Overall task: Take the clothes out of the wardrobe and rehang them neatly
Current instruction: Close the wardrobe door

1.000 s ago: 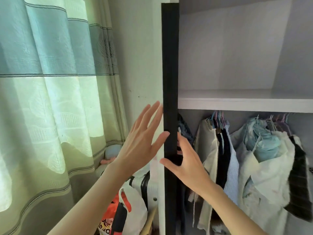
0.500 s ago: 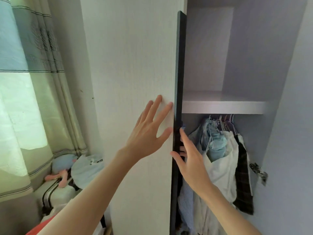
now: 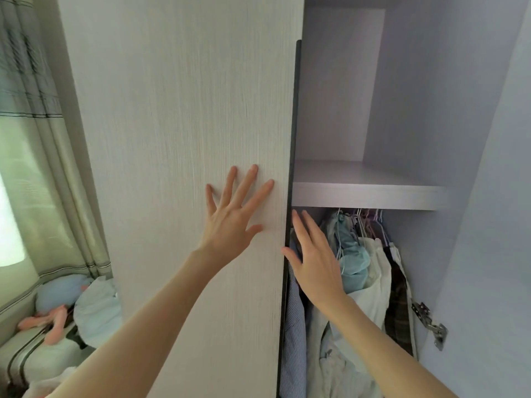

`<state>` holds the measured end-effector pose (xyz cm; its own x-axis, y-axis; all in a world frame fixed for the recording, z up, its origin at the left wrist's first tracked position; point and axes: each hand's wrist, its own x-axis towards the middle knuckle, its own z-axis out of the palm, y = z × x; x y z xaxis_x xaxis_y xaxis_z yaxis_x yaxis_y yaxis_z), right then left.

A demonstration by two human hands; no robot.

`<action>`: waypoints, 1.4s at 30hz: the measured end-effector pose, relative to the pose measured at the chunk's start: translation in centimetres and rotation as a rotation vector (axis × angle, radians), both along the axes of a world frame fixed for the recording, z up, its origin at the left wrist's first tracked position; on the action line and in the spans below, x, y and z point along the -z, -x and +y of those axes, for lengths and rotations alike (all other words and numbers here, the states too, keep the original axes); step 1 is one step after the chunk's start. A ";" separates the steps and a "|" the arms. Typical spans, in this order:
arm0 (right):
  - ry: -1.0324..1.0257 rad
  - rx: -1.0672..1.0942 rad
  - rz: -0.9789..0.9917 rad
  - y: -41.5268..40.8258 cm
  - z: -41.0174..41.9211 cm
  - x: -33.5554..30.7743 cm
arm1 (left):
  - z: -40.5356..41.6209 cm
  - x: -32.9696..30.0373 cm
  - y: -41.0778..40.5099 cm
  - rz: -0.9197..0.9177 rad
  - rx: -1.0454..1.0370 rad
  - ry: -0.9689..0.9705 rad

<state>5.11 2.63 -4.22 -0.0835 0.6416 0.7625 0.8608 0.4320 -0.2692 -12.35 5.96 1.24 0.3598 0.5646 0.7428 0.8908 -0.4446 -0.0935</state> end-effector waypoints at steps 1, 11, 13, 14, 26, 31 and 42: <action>-0.022 0.027 -0.030 -0.1 0.7 -0.1 | 0.8 0.0 -0.1 0.001 -0.001 -0.010; -0.132 0.228 -0.277 -0.5 6.4 -0.3 | 5.9 0.5 0.2 0.026 0.021 -0.113; -0.134 0.228 -0.279 -0.4 6.6 -0.2 | 6.2 0.6 0.4 0.033 0.029 -0.137; -0.132 0.235 -0.281 -0.4 6.6 -0.2 | 6.2 0.5 0.4 0.036 0.031 -0.144; -0.036 0.382 -0.183 -3.7 0.6 -0.5 | 1.2 0.2 -2.0 -0.164 0.221 0.074; -0.100 0.406 -0.093 -9.0 -8.0 -1.9 | -4.2 0.4 -6.9 -0.181 0.380 0.049; -0.162 0.639 -0.196 -23.5 -29.2 -5.1 | -20.2 -1.6 -24.9 -0.131 0.690 0.075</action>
